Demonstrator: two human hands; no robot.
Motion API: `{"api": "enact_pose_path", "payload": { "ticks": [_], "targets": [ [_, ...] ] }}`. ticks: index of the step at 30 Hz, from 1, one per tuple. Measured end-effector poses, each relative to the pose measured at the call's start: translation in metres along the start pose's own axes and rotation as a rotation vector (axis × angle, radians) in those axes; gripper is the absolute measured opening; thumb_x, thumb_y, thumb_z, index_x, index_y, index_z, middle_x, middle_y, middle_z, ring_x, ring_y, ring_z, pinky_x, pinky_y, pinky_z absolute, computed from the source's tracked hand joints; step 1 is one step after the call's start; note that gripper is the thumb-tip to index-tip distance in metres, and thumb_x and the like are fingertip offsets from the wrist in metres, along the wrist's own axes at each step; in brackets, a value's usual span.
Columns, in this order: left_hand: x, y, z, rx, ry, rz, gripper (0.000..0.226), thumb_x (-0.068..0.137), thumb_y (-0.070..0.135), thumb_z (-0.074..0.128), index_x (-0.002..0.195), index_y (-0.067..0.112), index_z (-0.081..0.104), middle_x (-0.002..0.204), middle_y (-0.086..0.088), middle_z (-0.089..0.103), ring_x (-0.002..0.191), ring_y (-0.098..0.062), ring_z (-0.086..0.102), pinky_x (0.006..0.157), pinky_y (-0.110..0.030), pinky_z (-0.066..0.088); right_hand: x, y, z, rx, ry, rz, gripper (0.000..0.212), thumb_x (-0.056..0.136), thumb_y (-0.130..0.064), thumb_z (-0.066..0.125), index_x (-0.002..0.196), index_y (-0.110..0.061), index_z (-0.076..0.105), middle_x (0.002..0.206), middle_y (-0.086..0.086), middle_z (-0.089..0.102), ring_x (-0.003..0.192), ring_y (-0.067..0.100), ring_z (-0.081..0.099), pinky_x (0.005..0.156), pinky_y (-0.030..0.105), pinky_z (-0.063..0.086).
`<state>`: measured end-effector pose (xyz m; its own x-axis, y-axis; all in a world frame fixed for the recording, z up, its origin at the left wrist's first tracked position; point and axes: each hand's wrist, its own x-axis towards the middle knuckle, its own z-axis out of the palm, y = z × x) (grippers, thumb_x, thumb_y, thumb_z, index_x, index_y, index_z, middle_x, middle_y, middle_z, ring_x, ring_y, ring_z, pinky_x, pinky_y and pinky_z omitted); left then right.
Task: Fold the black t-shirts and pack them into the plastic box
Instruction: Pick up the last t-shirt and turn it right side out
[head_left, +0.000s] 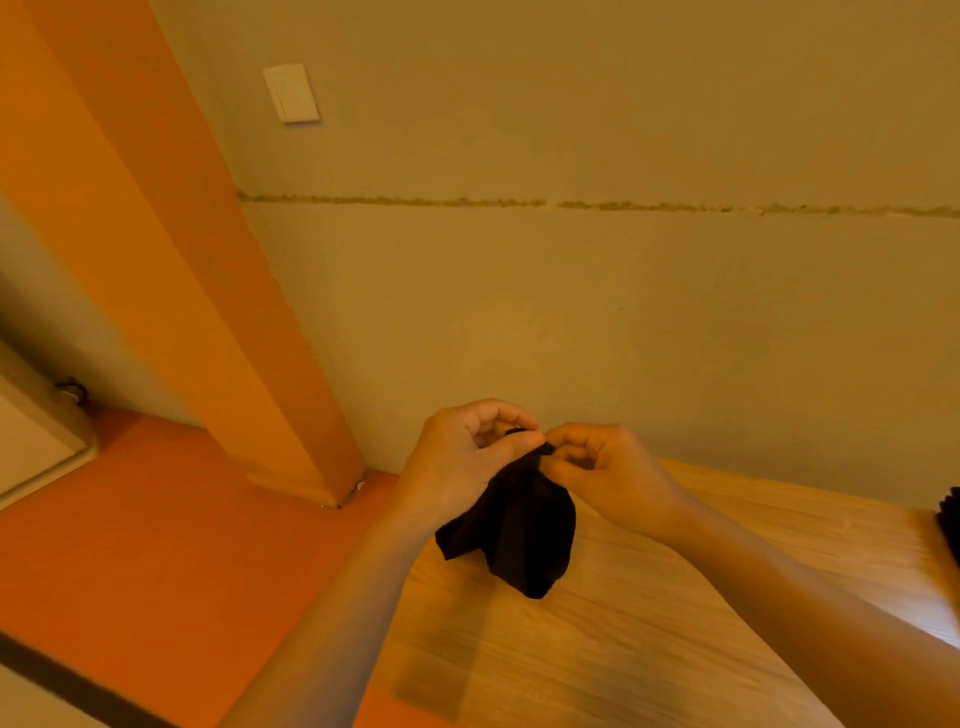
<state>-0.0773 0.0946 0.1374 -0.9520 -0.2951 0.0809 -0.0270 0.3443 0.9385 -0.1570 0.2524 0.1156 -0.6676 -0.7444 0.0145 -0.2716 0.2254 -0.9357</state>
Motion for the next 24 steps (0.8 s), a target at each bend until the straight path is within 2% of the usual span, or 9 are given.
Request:
{"api": "enact_pose_path", "payload": {
  "ticks": [4,6,7,10,14,18,21,24],
  "targets": [
    [0.002,-0.007,-0.01,0.161,-0.041,-0.076,0.013,0.085,0.02,0.072,0.095,0.028,0.073,0.09,0.013,0.072,0.086,0.003,0.066,0.075,-0.01,0.047,0.0,0.006,-0.013,-0.074,-0.013,0.031,0.017,0.093,-0.019,0.061,0.109,-0.024,0.064,0.08,0.0,0.073,0.082,0.014,0.069,0.08,0.028,0.053],
    [0.005,-0.008,-0.012,0.226,0.002,-0.069,0.014,0.087,0.021,0.07,0.097,0.03,0.072,0.093,0.015,0.071,0.087,0.009,0.063,0.073,-0.004,0.044,0.002,0.008,-0.019,-0.108,-0.002,0.06,0.029,0.092,-0.022,0.063,0.118,-0.031,0.053,0.084,-0.007,0.074,0.087,0.001,0.067,0.082,0.017,0.05],
    [0.007,-0.008,-0.012,0.249,0.018,-0.059,0.015,0.088,0.02,0.069,0.099,0.03,0.071,0.094,0.018,0.069,0.086,0.014,0.061,0.072,-0.001,0.042,0.002,0.008,-0.023,-0.139,0.003,0.077,0.03,0.091,-0.023,0.063,0.117,-0.034,0.051,0.085,-0.01,0.074,0.089,-0.004,0.065,0.081,0.013,0.046],
    [0.018,-0.004,-0.009,0.318,0.022,-0.009,0.018,0.091,0.019,0.066,0.105,0.028,0.07,0.092,0.023,0.064,0.085,0.022,0.055,0.072,0.003,0.038,0.003,0.007,-0.04,-0.279,0.013,0.086,0.009,0.091,-0.024,0.064,0.099,-0.029,0.062,0.086,-0.01,0.074,0.083,-0.011,0.062,0.072,0.006,0.042],
    [0.042,0.014,0.005,0.395,-0.047,0.058,0.017,0.093,0.019,0.062,0.105,0.029,0.069,0.092,0.022,0.064,0.084,0.014,0.057,0.07,0.002,0.039,0.004,-0.003,-0.07,-0.422,0.044,0.07,0.013,0.092,-0.024,0.063,0.102,-0.023,0.07,0.092,-0.014,0.07,0.085,-0.009,0.062,0.072,0.002,0.043],
    [0.084,0.058,0.02,0.488,-0.125,0.221,0.021,0.095,0.012,0.058,0.109,0.022,0.069,0.099,0.015,0.065,0.085,0.004,0.057,0.072,0.004,0.037,0.005,-0.023,-0.12,-0.473,0.177,-0.009,0.013,0.092,-0.019,0.062,0.101,-0.019,0.071,0.089,-0.018,0.066,0.081,-0.016,0.058,0.072,-0.002,0.039],
    [0.125,0.106,0.03,0.559,-0.164,0.366,0.022,0.095,0.009,0.056,0.113,0.015,0.068,0.103,0.008,0.065,0.087,0.005,0.055,0.072,0.007,0.034,0.011,-0.042,-0.17,-0.527,0.297,-0.036,0.014,0.093,-0.018,0.061,0.102,-0.018,0.071,0.092,-0.012,0.067,0.083,-0.008,0.059,0.07,-0.002,0.04],
    [0.167,0.154,0.045,0.652,-0.201,0.491,0.023,0.094,0.009,0.058,0.114,0.014,0.068,0.113,0.001,0.068,0.099,-0.003,0.059,0.077,0.001,0.038,0.022,-0.063,-0.22,-0.575,0.386,-0.041,0.013,0.094,-0.017,0.058,0.098,-0.02,0.07,0.085,-0.009,0.069,0.078,-0.005,0.061,0.063,-0.001,0.04]
  ]
}}
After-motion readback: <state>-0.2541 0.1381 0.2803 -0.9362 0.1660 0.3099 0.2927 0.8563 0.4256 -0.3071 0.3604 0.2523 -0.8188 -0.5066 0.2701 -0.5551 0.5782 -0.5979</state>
